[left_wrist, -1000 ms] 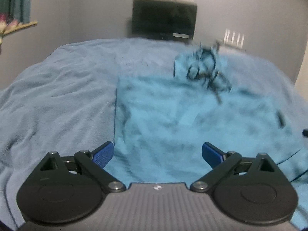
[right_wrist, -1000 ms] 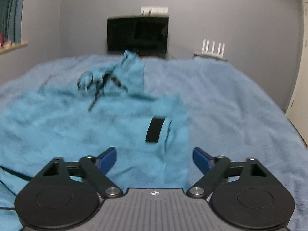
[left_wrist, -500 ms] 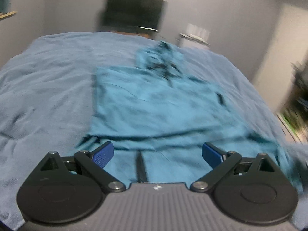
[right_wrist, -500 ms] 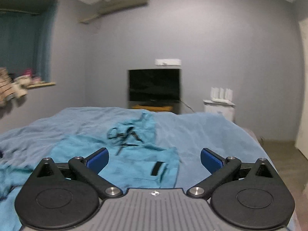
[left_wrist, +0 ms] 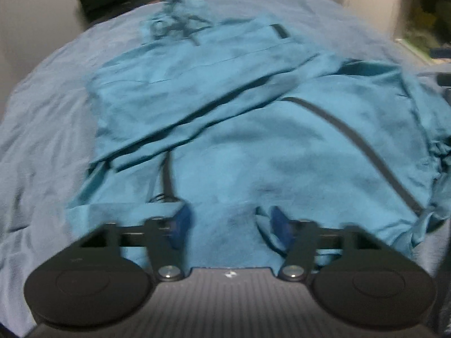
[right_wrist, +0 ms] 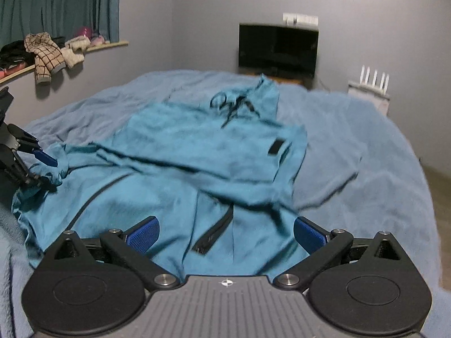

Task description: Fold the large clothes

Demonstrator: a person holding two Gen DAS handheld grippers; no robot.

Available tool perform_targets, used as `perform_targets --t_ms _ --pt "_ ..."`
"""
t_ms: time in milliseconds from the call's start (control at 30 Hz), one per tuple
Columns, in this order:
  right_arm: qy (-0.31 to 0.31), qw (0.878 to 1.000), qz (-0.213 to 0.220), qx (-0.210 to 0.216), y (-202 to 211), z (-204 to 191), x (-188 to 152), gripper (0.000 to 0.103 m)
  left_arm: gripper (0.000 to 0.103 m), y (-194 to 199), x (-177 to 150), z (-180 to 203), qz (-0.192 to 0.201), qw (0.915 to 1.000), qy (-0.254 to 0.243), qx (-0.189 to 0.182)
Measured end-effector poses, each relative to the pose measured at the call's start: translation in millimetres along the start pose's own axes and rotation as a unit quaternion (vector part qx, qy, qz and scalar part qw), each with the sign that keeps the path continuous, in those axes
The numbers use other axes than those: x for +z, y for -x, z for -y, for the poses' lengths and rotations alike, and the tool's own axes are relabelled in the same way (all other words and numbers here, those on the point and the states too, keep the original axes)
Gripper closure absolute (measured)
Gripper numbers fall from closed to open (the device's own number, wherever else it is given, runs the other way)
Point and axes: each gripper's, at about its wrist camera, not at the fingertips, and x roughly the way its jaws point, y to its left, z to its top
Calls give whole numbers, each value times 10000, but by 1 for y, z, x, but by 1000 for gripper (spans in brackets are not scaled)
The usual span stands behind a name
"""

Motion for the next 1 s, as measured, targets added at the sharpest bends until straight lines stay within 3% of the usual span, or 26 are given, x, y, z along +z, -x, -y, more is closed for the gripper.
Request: perform_targets --t_ms 67,167,333,467,600,667,833,1000 --pt "-65 9999 -140 4 -2 4 -3 1 67 7 -1 -6 84 9998 175 20" --pt "-188 9989 -438 28 -2 10 -8 1 78 23 -3 -9 369 9988 284 138" --pt "-375 9945 -972 145 8 23 -22 1 81 57 -1 -10 1038 9934 430 218" --pt "-777 9851 -1468 453 9 28 -34 1 81 69 5 -18 1318 9889 655 192" --pt "-913 9797 -1651 670 4 22 -42 5 81 67 6 -25 1407 9866 807 163" --pt "-742 9816 -1600 733 4 16 -42 10 81 66 6 -27 1470 9851 869 176" --pt "97 9854 -1166 1233 24 0 -32 5 82 68 11 -36 1734 9792 1041 167" --pt "1064 9730 -1173 1676 27 -22 -17 4 83 63 32 -48 1946 9736 1180 157"
